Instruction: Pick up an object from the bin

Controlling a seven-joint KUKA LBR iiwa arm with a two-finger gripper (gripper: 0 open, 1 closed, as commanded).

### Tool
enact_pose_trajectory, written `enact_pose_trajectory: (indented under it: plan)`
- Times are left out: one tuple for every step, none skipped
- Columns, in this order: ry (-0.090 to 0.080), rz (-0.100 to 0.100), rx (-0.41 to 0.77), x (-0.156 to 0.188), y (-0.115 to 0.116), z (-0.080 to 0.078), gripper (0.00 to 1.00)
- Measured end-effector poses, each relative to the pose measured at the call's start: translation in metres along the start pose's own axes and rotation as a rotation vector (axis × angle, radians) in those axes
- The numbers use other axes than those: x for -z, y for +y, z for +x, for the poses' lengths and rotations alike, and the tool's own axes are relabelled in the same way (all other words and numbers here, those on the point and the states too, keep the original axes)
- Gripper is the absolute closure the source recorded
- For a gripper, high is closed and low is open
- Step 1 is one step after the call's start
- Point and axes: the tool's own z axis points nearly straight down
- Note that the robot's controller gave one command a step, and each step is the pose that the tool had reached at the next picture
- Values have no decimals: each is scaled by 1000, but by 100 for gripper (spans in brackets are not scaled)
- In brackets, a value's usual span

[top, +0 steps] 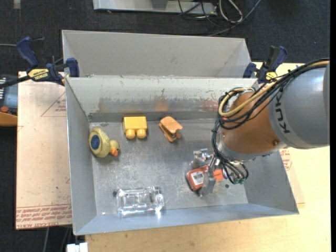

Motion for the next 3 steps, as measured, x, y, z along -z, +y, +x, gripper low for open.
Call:
enact_pose_trajectory:
  plan:
    - [2,2,-40,0,7,-1,100]
    - [-5,-1,-9,0,-1,9,100]
    - [-1,0,-49,1,1,8,100]
